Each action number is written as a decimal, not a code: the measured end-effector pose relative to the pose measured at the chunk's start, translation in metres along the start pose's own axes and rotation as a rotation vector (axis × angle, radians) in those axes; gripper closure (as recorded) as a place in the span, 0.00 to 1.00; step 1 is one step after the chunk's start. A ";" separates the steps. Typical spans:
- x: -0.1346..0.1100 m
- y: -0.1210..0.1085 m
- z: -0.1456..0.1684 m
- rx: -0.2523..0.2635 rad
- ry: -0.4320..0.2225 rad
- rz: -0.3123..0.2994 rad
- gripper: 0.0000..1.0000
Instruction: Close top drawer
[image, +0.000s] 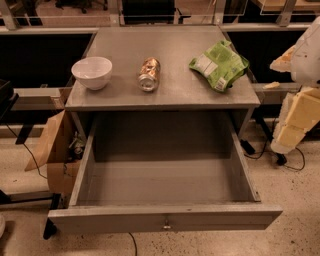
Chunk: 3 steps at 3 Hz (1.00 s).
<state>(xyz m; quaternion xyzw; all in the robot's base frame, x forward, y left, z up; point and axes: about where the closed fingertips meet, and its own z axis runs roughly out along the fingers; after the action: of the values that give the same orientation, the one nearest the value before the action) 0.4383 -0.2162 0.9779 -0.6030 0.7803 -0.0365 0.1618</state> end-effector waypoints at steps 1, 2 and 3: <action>0.000 0.000 0.000 0.000 0.000 0.000 0.00; -0.003 0.001 0.005 -0.001 -0.021 -0.013 0.00; -0.007 0.002 0.039 -0.023 -0.050 -0.015 0.00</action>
Offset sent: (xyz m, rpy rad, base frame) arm 0.0018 0.0080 -0.0162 0.0390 0.0064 0.0436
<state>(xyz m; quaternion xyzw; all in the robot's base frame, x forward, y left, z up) 0.4497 -0.2041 0.9424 -0.6116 0.7717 -0.0135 0.1741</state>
